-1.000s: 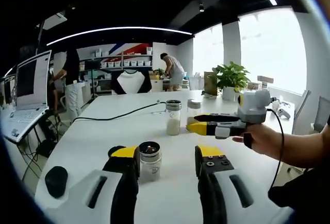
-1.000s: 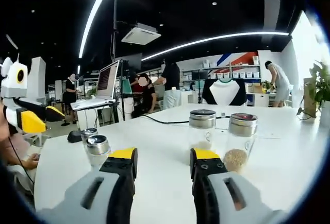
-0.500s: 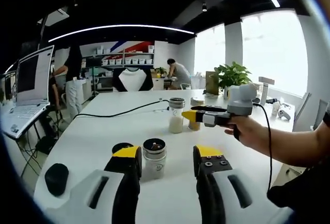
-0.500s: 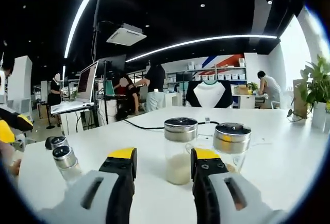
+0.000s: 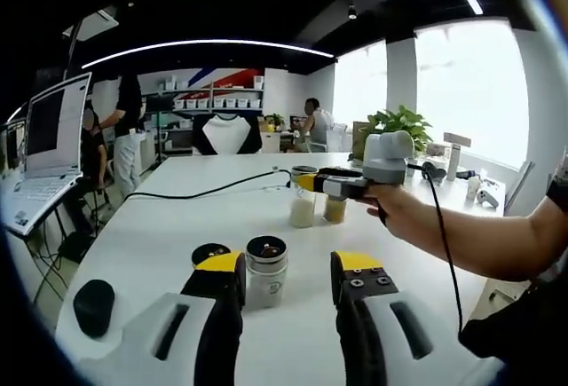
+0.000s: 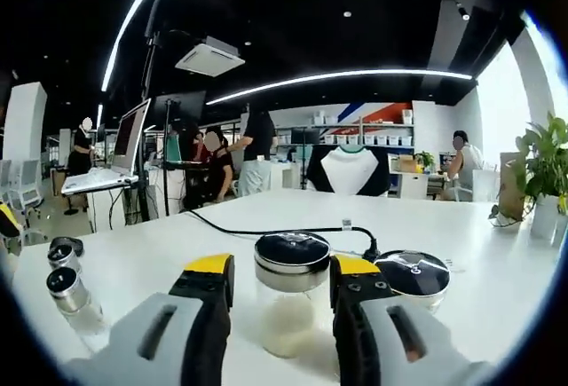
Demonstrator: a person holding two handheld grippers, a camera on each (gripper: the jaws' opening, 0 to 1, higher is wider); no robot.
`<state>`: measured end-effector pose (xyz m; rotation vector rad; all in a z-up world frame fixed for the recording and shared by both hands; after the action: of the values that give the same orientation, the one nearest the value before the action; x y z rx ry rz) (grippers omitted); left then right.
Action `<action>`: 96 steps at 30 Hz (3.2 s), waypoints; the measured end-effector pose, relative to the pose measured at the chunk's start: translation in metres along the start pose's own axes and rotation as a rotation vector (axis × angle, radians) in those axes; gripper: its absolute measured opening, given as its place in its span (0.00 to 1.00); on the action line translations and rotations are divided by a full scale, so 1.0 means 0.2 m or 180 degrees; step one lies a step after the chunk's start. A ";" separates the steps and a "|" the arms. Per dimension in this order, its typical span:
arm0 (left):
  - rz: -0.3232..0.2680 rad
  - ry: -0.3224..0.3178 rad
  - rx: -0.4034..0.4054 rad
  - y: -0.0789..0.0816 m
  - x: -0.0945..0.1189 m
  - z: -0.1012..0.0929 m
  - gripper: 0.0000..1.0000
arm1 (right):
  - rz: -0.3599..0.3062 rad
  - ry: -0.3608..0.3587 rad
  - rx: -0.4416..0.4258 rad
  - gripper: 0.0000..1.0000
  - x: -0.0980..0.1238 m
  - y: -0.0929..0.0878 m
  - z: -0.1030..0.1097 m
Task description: Rotate the seasoning bottle until the label or dispensing opening points toward the visible target arrow and the bottle remains upright within the marked orientation range
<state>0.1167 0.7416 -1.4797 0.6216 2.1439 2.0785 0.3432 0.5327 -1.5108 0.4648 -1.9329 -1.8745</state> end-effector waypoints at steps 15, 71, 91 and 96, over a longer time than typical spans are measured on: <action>0.0030 0.0050 -0.0004 0.00 0.01 0.02 0.40 | 0.0044 -0.0176 -0.0012 0.42 -0.07 0.01 0.02; 0.0185 -0.0570 -0.0008 -0.05 -0.12 -0.30 0.41 | 0.0073 0.0799 -0.0140 0.37 0.51 0.09 0.20; 0.0340 -0.1189 -0.0344 -0.03 -0.29 -0.46 0.52 | -0.0098 0.1642 -0.0474 0.37 0.92 0.23 0.33; 0.0282 -0.1353 -0.0434 0.01 -0.28 -0.51 0.50 | -0.0145 0.1740 -0.0409 0.37 0.97 0.27 0.35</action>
<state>0.1329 0.6270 -1.4833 1.0462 1.7540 1.8962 0.1424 0.4974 -1.4464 0.8791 -1.4424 -1.6587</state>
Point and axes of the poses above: the point that each gripper's makers call its tool centre point, and the gripper's own axes: x roughly backward along the fingers, z roughly to its left, y roughly out of its top, the point moved 10 cm from there along x, roughly backward along the fingers, and after that the axes turned 2 degrees about -z, right-handed, at the moved point
